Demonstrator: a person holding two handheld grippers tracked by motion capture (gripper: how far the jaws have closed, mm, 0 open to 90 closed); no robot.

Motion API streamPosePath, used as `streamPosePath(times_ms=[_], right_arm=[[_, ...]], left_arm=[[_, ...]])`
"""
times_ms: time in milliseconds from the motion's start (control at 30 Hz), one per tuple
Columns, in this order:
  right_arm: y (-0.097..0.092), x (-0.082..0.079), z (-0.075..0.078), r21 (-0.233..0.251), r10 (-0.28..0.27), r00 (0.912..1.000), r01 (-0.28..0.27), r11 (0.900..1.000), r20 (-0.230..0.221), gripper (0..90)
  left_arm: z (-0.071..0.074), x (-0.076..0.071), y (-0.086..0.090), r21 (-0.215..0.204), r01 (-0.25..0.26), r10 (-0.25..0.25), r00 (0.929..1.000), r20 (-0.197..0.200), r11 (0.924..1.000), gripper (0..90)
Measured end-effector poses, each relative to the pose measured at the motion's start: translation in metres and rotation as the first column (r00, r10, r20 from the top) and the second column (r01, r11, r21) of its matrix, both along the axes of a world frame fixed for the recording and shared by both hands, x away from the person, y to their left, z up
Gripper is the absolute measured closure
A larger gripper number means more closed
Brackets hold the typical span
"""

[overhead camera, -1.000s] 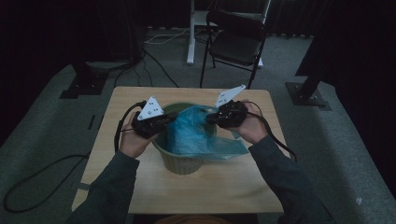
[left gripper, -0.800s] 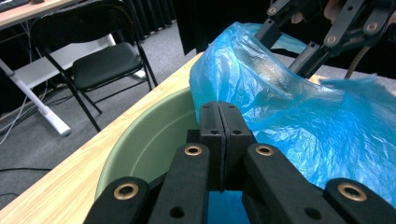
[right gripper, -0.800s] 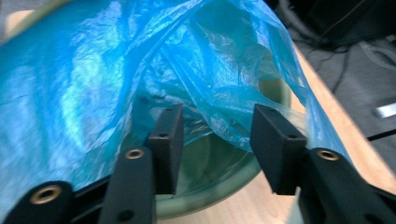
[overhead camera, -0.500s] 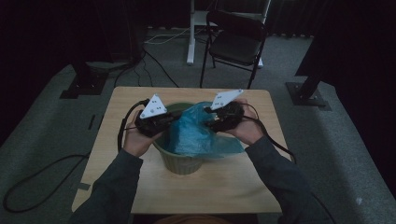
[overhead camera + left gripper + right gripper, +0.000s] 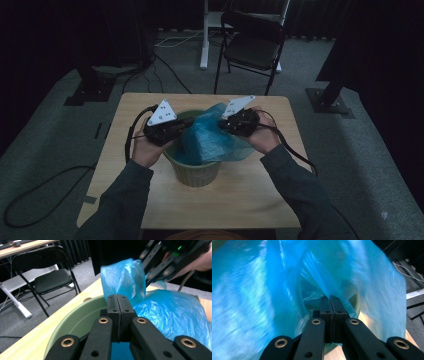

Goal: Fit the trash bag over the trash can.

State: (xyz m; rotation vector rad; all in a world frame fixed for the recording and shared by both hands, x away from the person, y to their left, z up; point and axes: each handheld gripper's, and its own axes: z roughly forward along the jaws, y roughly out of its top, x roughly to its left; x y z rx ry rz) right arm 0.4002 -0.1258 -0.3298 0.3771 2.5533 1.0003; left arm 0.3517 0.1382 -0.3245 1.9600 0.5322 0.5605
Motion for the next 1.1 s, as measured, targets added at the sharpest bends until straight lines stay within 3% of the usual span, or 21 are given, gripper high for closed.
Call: streamPosePath(times_ms=[500,1100], right_arm=[[-0.037,-0.005,0.002,-0.021,-0.026,0.9988,0.025,0.9995,-0.041,90.0],[-0.069,-0.002,-0.001,-0.029,-0.112,0.9915,0.11,0.9935,-0.066,90.0]], left_arm=[[-0.016,0.001,0.032,0.006,-0.084,0.084,0.9959,-0.035,0.9965,89.6],[-0.036,0.002,0.08,-0.008,-0.207,0.206,0.9744,-0.091,0.9783,89.6]])
